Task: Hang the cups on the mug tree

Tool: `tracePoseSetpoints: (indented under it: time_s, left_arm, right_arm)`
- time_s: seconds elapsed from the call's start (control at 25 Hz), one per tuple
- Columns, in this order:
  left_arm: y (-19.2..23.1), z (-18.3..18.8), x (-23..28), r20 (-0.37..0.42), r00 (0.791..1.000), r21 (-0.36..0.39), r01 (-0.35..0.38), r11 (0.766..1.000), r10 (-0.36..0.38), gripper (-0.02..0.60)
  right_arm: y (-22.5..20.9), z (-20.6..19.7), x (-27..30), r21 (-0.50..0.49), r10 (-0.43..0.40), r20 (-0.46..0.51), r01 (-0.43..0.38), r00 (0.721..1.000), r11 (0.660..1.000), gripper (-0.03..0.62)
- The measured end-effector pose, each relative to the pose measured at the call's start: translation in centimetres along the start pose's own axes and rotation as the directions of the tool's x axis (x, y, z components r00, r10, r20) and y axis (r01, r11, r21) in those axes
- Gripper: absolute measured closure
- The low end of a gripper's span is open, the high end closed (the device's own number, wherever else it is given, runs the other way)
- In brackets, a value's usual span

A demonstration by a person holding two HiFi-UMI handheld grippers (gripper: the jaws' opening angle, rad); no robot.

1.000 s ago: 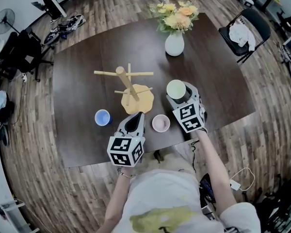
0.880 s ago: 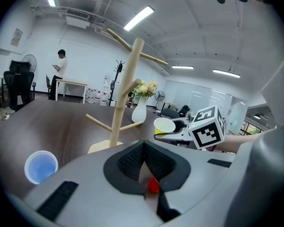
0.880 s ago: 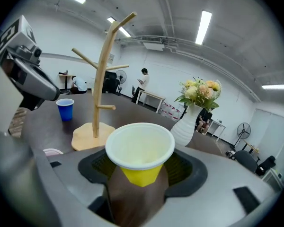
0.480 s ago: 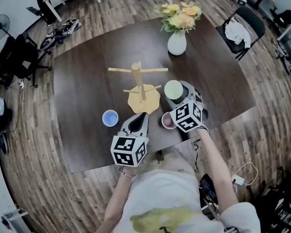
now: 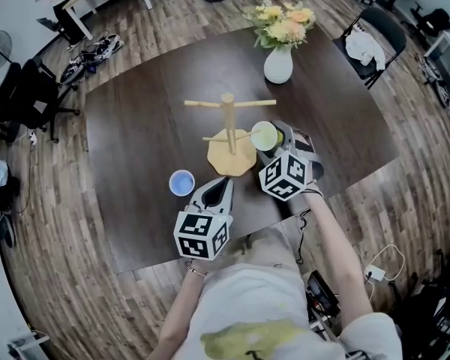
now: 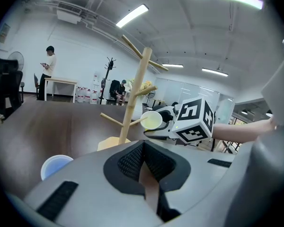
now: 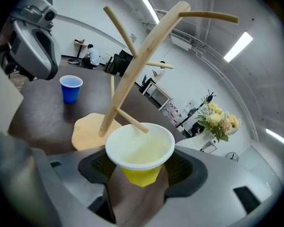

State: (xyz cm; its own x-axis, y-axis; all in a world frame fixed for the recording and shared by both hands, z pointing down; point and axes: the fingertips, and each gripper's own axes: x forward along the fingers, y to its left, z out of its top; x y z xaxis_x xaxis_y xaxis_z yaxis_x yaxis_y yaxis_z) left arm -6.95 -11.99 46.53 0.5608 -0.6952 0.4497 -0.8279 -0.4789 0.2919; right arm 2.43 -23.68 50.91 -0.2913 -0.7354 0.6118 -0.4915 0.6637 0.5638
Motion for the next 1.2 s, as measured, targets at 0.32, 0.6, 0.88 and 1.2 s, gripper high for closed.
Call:
tracePoseSetpoints:
  time_s: [0.32, 0.6, 0.88, 1.2]
  left_arm:
    - [0.7, 0.5, -0.1, 0.014, 1.000, -0.022, -0.023, 0.999, 0.023, 0.566]
    - [0.7, 0.8, 0.1, 0.028, 0.998, -0.051, -0.052, 0.997, 0.054, 0.566]
    - [0.5, 0.9, 0.2, 0.030, 0.997, -0.065, -0.066, 0.996, 0.069, 0.566]
    - [0.3, 0.7, 0.5, 0.034, 0.996, -0.077, -0.081, 0.994, 0.084, 0.566]
  right_arm:
    - [0.8, 1.4, 0.7, -0.188, -0.007, -0.026, 0.002, 1.000, 0.982, 0.283]
    - [1.8, 2.0, 0.9, -0.311, 0.016, -0.025, -0.023, 1.000, 0.950, 0.283]
    - [2.4, 2.3, 0.9, -0.368, 0.017, -0.010, -0.020, 1.000, 0.930, 0.283]
    - [2.9, 2.7, 0.8, -0.419, 0.030, 0.023, -0.018, 0.999, 0.908, 0.283]
